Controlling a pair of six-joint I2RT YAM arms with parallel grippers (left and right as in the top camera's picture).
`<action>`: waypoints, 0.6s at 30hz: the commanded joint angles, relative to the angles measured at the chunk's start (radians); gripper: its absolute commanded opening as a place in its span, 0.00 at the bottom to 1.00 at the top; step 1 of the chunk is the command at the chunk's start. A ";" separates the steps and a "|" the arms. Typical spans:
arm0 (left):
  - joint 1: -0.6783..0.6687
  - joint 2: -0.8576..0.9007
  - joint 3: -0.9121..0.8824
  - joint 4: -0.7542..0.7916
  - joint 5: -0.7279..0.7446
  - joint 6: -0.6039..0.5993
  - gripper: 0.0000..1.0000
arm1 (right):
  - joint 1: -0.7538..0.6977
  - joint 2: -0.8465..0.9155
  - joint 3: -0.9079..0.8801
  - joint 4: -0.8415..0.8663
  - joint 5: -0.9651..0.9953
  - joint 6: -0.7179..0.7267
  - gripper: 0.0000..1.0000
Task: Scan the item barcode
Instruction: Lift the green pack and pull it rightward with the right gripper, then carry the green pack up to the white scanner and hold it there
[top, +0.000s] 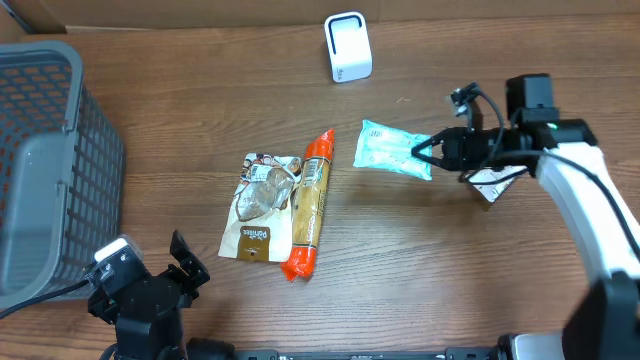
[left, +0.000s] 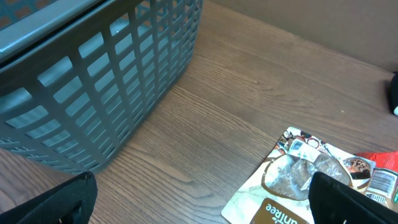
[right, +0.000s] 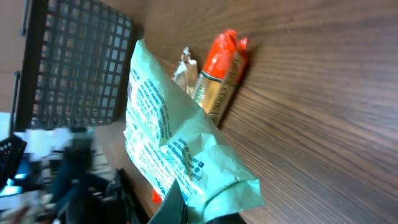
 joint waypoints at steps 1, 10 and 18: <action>-0.004 -0.003 -0.002 0.000 -0.017 -0.014 1.00 | 0.005 -0.130 0.013 -0.021 0.078 -0.033 0.04; -0.004 -0.003 -0.002 0.000 -0.017 -0.014 0.99 | 0.005 -0.327 0.013 -0.080 0.210 -0.033 0.04; -0.004 -0.003 -0.002 0.000 -0.017 -0.014 0.99 | 0.005 -0.326 0.013 -0.090 0.196 -0.033 0.04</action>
